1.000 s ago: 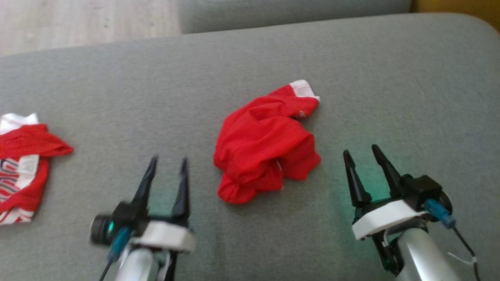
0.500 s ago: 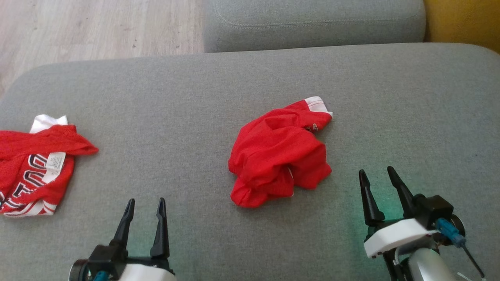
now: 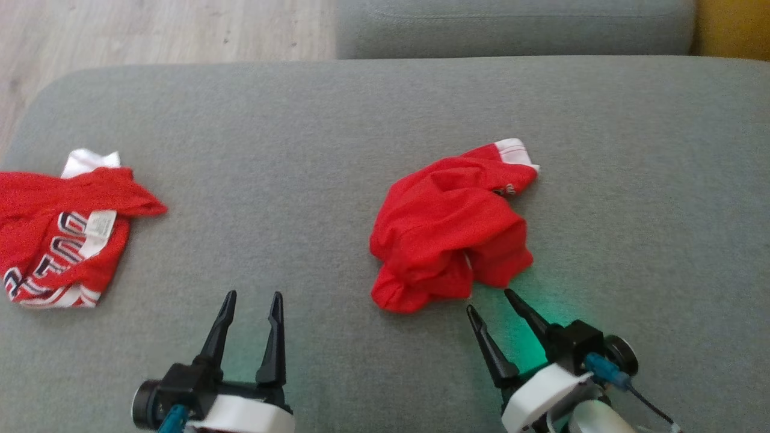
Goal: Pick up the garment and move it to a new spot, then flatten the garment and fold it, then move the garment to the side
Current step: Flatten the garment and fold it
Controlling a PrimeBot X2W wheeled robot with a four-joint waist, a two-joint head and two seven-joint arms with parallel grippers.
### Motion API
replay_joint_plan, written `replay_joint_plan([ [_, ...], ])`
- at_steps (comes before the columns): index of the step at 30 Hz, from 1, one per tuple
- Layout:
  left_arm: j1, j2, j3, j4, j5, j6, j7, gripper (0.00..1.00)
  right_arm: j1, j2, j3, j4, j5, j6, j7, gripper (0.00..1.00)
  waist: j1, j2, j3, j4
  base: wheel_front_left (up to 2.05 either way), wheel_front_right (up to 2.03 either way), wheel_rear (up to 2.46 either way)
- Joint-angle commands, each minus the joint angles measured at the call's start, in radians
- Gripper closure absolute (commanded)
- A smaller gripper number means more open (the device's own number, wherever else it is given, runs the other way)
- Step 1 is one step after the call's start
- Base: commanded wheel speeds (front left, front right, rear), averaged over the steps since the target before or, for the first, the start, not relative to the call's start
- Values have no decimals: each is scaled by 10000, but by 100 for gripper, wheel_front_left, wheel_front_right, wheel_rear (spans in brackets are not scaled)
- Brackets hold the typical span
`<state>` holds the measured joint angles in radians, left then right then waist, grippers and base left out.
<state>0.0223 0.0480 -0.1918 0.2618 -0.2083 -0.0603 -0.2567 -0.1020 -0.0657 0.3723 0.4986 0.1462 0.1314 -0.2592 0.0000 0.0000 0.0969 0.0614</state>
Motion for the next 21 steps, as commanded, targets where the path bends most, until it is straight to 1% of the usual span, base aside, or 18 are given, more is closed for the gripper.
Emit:
replay_joint_plan([
  [1, -453, 23, 181, -290, -53, 86, -51, 0, -620, -129, 449, -54, 143, -7, -26, 0, 0, 0, 183, 273, 0, 0, 0],
  [4, -481, 23, 73, -256, -78, 102, -51, 0, -903, -157, 637, 274, 151, -7, -26, 0, 0, 0, 313, 535, 0, 0, 0],
  [9, -532, 23, 69, -278, -90, 139, -51, 0, -1256, -155, 534, 780, -188, -7, -26, 0, 0, 0, 550, 924, 0, 0, 0],
  [12, -575, 23, 61, -300, -109, 149, -51, 0, -1321, -133, 487, 865, -264, -7, -26, 0, 0, 0, 627, 1011, 0, 0, 0],
  [13, -583, 23, 62, -302, -115, 152, -51, 0, -1330, -123, 475, 882, -275, -7, -26, 12, 0, 0, 638, 1021, 0, 0, 0],
  [14, -590, 23, 66, -308, -119, 157, -51, 0, -1340, -113, 415, 883, -291, -7, -26, 76, 0, 0, 648, 1021, 0, 0, 0],
  [15, -591, 23, 68, -314, -125, 167, -51, 0, -1345, -100, 332, 855, -303, -7, -26, 100, 0, 0, 645, 1010, 0, 0, 0],
  [20, -565, 22, 45, -356, -186, 248, -51, 0, -1194, -66, -287, 31, -291, -7, -26, 100, 0, 0, 514, 814, 0, 0, 0],
  [21, -565, 22, 45, -356, -186, 248, -51, 0, -1194, -66, -287, 31, -291, -7, -26, 100, 0, 0, 514, 814, 0, 0, 0],
])
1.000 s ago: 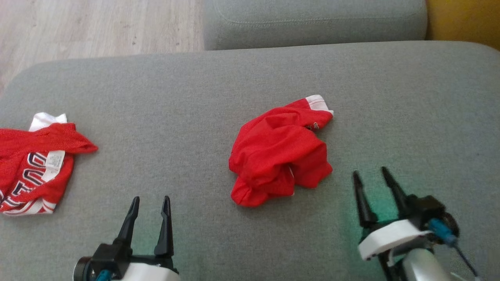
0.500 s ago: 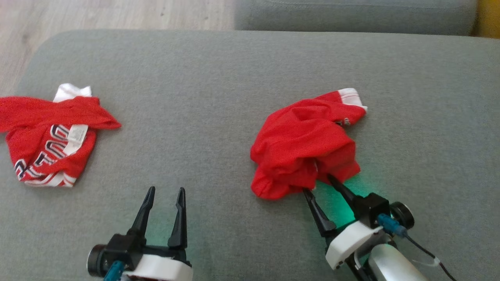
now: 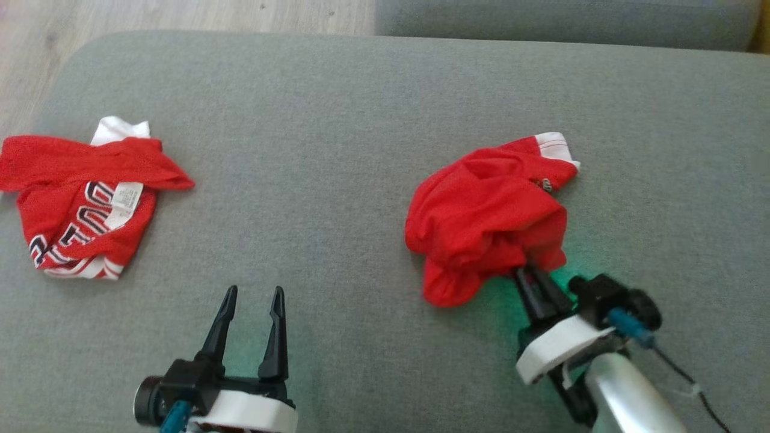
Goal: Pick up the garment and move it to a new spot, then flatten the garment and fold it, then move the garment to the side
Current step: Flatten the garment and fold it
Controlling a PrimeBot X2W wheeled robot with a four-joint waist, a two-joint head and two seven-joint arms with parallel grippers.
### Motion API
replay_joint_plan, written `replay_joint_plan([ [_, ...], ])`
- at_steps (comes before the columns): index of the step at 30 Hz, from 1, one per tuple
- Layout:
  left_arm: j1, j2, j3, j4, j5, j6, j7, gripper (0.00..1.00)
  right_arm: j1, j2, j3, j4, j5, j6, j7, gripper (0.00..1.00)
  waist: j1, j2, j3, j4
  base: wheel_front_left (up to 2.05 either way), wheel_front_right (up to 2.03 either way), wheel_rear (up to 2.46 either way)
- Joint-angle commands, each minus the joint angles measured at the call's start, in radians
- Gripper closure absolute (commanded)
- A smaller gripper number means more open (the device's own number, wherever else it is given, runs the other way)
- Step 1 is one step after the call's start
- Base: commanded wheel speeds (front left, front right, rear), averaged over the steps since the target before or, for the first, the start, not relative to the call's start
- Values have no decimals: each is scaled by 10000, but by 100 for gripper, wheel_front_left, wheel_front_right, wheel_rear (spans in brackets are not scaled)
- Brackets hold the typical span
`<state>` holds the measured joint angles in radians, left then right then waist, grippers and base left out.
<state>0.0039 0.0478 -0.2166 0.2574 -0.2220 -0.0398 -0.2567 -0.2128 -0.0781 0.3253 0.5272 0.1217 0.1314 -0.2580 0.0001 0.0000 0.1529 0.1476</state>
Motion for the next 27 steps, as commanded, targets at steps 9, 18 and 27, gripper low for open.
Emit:
replay_joint_plan([
  [9, -153, 24, 272, -281, -108, -24, -51, 0, -1082, -1324, -1370, -2875, -67, -7, -38, 100, -1, 0, -705, -689, 0, 0, 0],
  [18, -48, 24, -227, -86, -328, -112, -51, 0, -4452, -2844, -400, -3221, -107, -7, -12, 100, -1, 0, -1170, -242, 0, 0, 0],
  [27, 406, 24, -305, 140, -275, -172, -51, 0, -7063, -2251, 2095, -2371, 67, -7, -30, 100, -1, 0, -1463, 1000, 0, 0, 0],
])
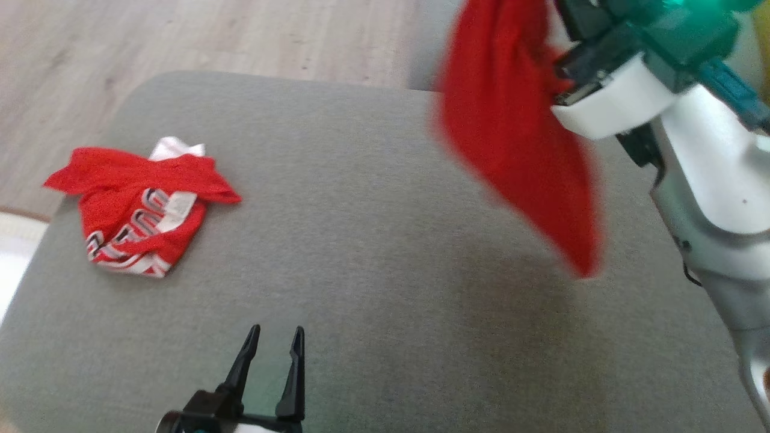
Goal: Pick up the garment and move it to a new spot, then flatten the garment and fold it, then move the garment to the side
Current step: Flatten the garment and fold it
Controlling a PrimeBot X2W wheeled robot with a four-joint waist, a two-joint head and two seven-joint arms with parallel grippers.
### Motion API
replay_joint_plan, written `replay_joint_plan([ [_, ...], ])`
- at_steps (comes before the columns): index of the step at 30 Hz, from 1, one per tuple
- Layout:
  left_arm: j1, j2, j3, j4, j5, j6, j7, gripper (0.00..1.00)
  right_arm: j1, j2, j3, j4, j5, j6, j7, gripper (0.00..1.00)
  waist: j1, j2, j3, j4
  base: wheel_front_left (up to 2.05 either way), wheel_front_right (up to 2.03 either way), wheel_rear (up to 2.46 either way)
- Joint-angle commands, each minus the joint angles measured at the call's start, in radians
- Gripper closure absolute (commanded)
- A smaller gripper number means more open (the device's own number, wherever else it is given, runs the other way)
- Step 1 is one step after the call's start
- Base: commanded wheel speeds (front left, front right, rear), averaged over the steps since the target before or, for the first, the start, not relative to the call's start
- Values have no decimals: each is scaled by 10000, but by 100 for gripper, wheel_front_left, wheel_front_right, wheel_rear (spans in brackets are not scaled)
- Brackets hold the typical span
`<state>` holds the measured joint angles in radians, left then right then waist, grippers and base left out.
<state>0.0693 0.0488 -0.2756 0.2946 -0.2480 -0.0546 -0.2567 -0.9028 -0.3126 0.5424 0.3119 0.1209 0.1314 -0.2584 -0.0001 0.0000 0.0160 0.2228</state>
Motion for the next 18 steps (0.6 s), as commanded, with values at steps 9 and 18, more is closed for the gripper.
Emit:
replay_joint_plan([
  [9, -2, 14, 462, -383, -15, 3, -51, 0, 853, -741, -211, -32, 406, -7, -32, 100, 1, 0, 229, 321, 0, 0, 0],
  [18, -535, 14, 202, -416, -86, 77, -51, 0, 4217, -1826, -1315, 851, 52, -7, -33, 78, 1, 0, 800, -115, 0, 0, 0],
])
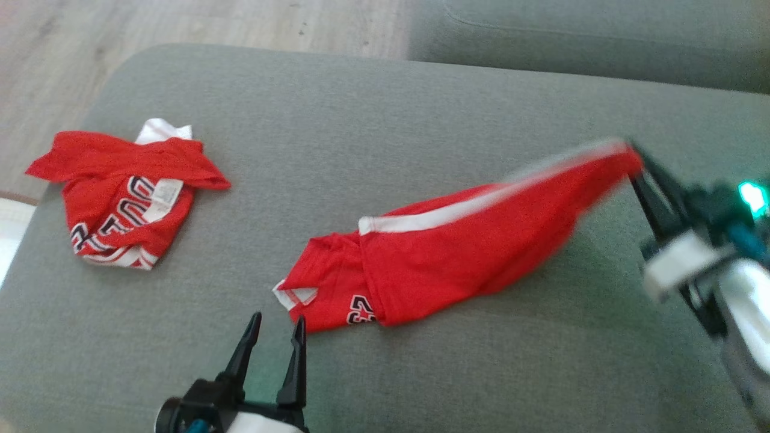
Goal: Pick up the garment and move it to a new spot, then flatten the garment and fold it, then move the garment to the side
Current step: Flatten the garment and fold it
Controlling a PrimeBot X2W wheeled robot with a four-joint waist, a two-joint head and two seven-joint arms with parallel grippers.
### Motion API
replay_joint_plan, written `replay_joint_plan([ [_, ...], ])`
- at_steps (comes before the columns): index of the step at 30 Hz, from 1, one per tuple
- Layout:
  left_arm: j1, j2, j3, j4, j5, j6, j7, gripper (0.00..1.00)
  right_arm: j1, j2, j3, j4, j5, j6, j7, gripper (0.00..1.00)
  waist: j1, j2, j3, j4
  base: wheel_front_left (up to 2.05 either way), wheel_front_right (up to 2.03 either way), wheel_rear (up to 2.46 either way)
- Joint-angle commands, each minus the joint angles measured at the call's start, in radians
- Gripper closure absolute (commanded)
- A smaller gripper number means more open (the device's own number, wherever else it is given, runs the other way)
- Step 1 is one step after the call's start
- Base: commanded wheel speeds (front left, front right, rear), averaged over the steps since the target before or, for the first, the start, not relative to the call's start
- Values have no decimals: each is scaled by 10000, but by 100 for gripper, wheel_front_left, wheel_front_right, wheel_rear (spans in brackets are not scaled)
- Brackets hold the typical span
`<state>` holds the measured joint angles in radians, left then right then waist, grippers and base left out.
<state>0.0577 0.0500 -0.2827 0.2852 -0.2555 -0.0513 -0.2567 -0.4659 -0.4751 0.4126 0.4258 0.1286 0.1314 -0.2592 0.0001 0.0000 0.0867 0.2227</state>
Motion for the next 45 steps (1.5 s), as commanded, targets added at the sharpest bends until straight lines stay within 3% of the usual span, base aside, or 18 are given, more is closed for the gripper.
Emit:
replay_joint_plan([
  [1, -479, 3, 279, -310, 2, 49, -51, 0, 249, -187, -229, -35, -84, -7, -25, 24, -1, 0, 129, -184, 0, 0, 0],
  [2, -540, 3, 290, -304, 32, 44, -51, 0, 579, -124, -497, 167, -112, -7, -25, 0, -1, 0, 156, -260, 0, 0, 0],
  [10, -934, 3, 565, -276, 214, 78, -51, 0, 1623, 436, -2429, 1102, -912, -7, -25, 0, -1, 0, 98, -855, 0, 0, 0],
  [15, -1153, 3, 707, -294, 280, 226, -51, 0, 1700, 1289, -4072, 705, -1842, -7, -26, 0, -1, 0, -71, -1146, 0, 0, 0],
  [20, -1289, 3, 693, -263, 338, 308, -51, 0, 2199, 1941, -3870, 697, -2515, -7, -26, 0, -1, 0, -195, -1304, 0, 0, 0],
  [27, -1181, 3, 678, -224, 319, 288, -51, 0, 2295, 1664, -3051, 2570, -2184, -7, 641, 0, -1, 0, -213, -1448, 0, 0, 0],
  [33, -1122, 3, 753, -198, 301, 316, -51, 0, 1965, 1432, -3955, 2901, -2186, -7, 548, 0, -1, 0, -269, -1528, 0, 0, 0],
  [37, -1095, 3, 793, -241, 296, 327, -51, 0, 1721, 1552, -5138, 2806, -2439, -7, 507, 0, -1, 0, -355, -1611, 0, 0, 0],
  [41, -1107, 3, 825, -312, 287, 349, -51, 0, 1577, 2098, -5975, 2100, -2379, -7, 164, 0, -1, 0, -401, -1666, 0, 0, 0],
  [45, -1117, 3, 865, -335, 313, 361, -51, 0, 1558, 2710, -6104, 1373, -1922, -7, 17, 0, -1, 0, -423, -1703, 0, 0, 0],
])
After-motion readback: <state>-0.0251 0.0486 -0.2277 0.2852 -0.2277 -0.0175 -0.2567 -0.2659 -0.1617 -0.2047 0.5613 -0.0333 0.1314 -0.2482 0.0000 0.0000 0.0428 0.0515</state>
